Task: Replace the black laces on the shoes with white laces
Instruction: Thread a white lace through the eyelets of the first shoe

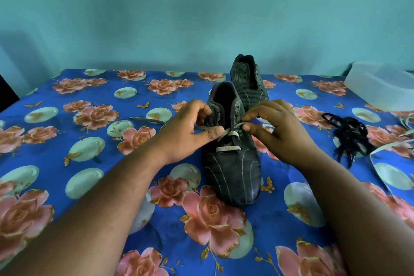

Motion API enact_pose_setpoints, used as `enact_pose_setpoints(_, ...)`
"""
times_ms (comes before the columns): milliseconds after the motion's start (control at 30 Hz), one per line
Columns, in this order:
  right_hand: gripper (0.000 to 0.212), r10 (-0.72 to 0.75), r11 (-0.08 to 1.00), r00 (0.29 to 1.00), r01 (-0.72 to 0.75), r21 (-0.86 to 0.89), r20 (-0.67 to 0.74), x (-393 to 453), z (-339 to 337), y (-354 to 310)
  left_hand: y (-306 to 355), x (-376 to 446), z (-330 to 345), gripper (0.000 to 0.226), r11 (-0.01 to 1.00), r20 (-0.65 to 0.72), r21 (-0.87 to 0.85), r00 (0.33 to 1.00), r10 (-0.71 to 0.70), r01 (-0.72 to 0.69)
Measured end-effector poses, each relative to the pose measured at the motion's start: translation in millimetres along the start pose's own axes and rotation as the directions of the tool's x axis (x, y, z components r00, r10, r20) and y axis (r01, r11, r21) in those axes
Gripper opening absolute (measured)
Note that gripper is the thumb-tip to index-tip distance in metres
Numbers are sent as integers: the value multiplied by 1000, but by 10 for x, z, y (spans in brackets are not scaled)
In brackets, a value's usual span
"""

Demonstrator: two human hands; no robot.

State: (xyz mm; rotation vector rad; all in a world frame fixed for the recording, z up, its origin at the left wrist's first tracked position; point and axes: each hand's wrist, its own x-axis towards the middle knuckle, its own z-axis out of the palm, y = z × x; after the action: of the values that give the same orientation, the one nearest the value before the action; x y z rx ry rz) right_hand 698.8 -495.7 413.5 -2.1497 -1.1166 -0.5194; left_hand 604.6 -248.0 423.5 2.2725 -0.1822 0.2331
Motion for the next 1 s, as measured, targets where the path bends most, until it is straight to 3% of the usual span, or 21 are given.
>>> enact_pose_setpoints(200,8,-25,999,999,26,20,-21,25,16,-36,-64,29,-43,17,995,97,-100,995,29,-19)
enact_pose_setpoints(433,5,71,997,997,-71,20,-2,-25,-16,-55,-100,12,-172,25,977,110,-202,993,-50,71)
enact_pose_setpoints(633,7,-1,996,1000,-1,-89,-29,-21,-45,-78,-66,-11,-165,28,956,136,-280,989,-56,92)
enact_pose_setpoints(700,12,21,999,1000,-21,-31,9,-37,-71,-105,-63,-16,-187,25,956,129,-276,989,-66,99)
enact_pose_setpoints(767,23,149,964,985,-163,209,81,-57,-142,-187,-72,-19,-205,27,961,64,-259,994,-89,103)
enact_pose_setpoints(833,35,291,901,957,-281,331,22,-87,-250,-173,-47,-10,-176,32,964,-52,-246,992,-117,101)
enact_pose_setpoints(933,37,472,881,850,-443,166,-233,-85,-394,119,18,-1,-100,36,991,-235,-113,967,-101,76)
enact_pose_setpoints(1000,31,591,793,754,-608,35,-285,-82,-423,307,54,1,-37,37,994,-269,-72,959,-93,76)
